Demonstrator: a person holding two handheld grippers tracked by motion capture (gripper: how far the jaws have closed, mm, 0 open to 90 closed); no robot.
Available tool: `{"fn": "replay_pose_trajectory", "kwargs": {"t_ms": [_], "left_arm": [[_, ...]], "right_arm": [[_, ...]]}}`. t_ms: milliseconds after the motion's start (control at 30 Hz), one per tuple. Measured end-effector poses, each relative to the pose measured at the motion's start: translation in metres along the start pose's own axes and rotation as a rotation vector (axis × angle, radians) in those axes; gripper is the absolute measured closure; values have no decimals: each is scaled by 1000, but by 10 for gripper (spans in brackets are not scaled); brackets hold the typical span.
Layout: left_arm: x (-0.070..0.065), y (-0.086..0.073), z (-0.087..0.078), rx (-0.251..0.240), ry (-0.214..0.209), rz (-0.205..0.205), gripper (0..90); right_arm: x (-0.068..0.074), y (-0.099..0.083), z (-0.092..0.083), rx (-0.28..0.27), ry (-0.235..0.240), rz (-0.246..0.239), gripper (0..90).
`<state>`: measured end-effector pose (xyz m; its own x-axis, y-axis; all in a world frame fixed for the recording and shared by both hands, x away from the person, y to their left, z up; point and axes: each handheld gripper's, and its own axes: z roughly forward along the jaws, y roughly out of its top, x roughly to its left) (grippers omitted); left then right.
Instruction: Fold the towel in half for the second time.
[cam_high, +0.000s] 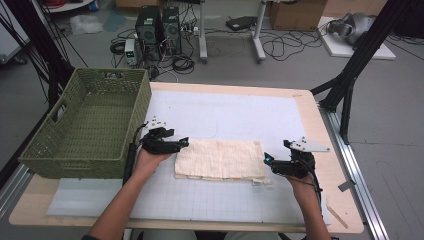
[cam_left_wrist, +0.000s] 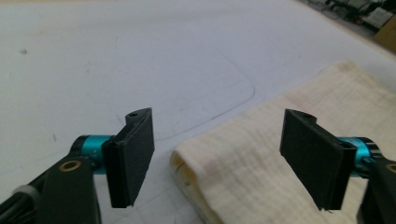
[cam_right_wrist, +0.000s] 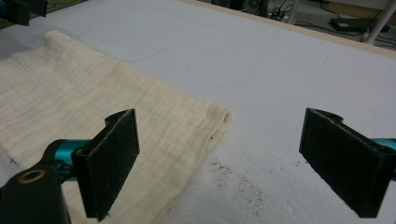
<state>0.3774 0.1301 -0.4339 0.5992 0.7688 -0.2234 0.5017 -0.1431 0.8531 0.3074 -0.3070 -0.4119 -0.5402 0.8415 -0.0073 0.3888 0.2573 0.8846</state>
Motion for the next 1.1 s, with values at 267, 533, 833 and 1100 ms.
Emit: {"fn": "replay_pose_trajectory", "kwargs": {"t_ms": [267, 533, 833, 1100], "left_arm": [[7, -5, 12, 38, 42, 8, 401], [4, -8, 19, 89, 93, 65, 503], [-6, -9, 23, 139, 79, 185, 670], [-4, -9, 22, 135, 45, 169, 814]], "right_arm": [[2, -1, 4, 19, 8, -5, 113], [5, -1, 6, 29, 17, -5, 113], [6, 2, 12, 43, 7, -4, 113], [0, 10, 29, 90, -3, -3, 113]]}}
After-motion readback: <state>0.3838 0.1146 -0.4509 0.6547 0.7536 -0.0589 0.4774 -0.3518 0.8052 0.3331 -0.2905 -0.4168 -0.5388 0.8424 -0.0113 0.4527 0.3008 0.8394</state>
